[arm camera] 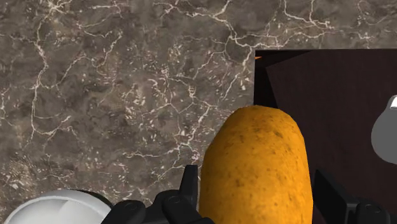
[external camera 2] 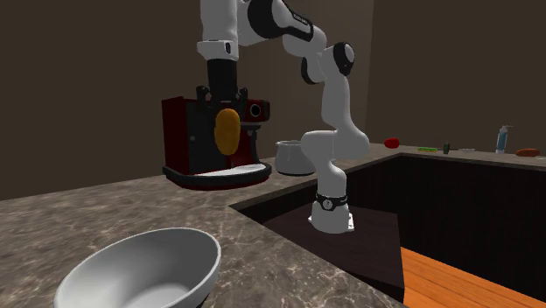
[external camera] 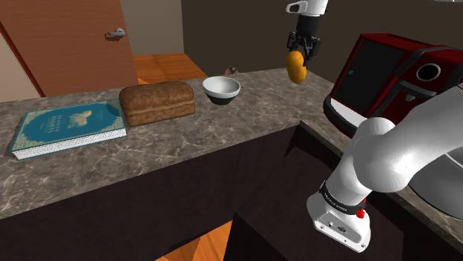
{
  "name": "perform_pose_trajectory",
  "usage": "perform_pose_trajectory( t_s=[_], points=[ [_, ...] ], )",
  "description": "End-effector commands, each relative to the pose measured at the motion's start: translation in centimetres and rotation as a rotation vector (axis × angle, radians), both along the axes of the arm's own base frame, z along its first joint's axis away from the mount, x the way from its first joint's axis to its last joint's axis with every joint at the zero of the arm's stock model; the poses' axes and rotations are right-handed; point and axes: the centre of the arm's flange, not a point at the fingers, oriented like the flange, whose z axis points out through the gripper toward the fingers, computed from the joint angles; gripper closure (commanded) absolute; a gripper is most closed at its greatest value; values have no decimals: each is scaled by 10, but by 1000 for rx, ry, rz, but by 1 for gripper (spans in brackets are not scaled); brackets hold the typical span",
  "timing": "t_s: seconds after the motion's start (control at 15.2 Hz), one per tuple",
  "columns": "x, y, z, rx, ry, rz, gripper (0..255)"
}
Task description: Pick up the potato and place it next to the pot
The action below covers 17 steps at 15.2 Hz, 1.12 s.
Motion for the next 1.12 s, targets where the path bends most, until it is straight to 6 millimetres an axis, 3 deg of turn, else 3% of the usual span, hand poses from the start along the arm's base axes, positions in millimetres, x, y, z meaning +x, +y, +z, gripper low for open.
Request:
perform_pose_trajectory(
  t_s=[0.0, 1.06],
  points=[
    [-29, -1, -1, -1, 0, 1, 255],
    [-240, 4, -1, -1, 0, 1, 255]
  ],
)
